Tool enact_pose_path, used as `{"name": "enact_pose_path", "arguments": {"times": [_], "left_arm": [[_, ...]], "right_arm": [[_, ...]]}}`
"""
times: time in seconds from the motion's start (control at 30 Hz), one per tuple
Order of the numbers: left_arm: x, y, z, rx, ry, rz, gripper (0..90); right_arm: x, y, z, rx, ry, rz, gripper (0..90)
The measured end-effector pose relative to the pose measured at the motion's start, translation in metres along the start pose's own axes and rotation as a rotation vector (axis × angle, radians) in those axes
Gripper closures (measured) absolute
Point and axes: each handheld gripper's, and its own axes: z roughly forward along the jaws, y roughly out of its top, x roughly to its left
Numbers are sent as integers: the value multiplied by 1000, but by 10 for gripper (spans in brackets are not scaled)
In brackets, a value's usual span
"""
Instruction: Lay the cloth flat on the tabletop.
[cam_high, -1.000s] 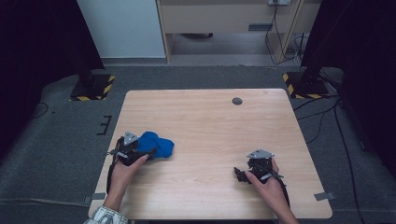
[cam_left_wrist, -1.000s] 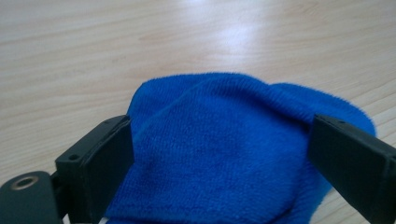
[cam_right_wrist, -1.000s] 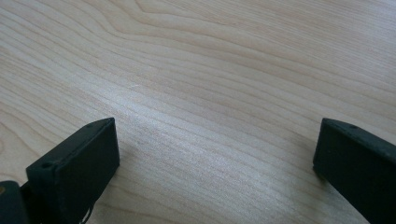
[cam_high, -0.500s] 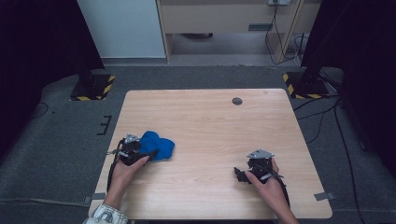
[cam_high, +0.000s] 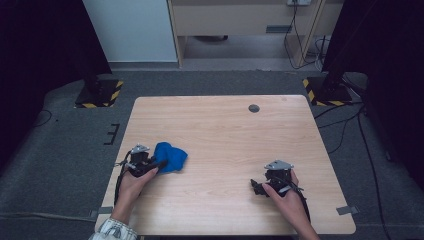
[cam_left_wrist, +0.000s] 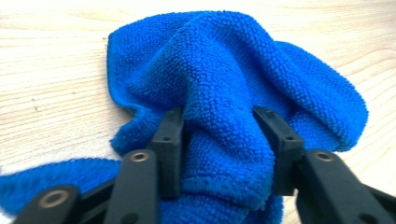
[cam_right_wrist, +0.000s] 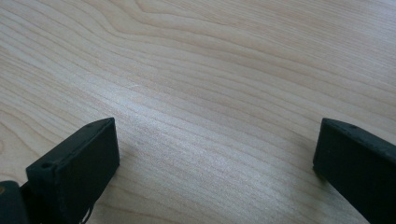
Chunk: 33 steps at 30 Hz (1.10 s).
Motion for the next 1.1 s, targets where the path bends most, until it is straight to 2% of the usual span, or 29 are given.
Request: {"name": "enact_pose_path", "arguments": {"times": [0.17,0.33,0.6,0.9,1.0,1.1], "left_arm": [[-1,2,-2,1,2,5,680],[-4,4,-6,-5,15,16,707],[-12,10,-17,-66,33,40,721],[-27,18,-24,-110,14,99,722],[-32,20,-25,-126,-3,103,722],[-48,27,-23,-141,-30,129,721]], "right_arm": [[0,0,0,0,0,0,7],[0,0,0,0,0,0,7],[0,0,0,-1,0,-1,7],[0,0,0,0,0,0,7],[0,0,0,0,0,0,7],[0,0,0,-1,0,-2,7]]}}
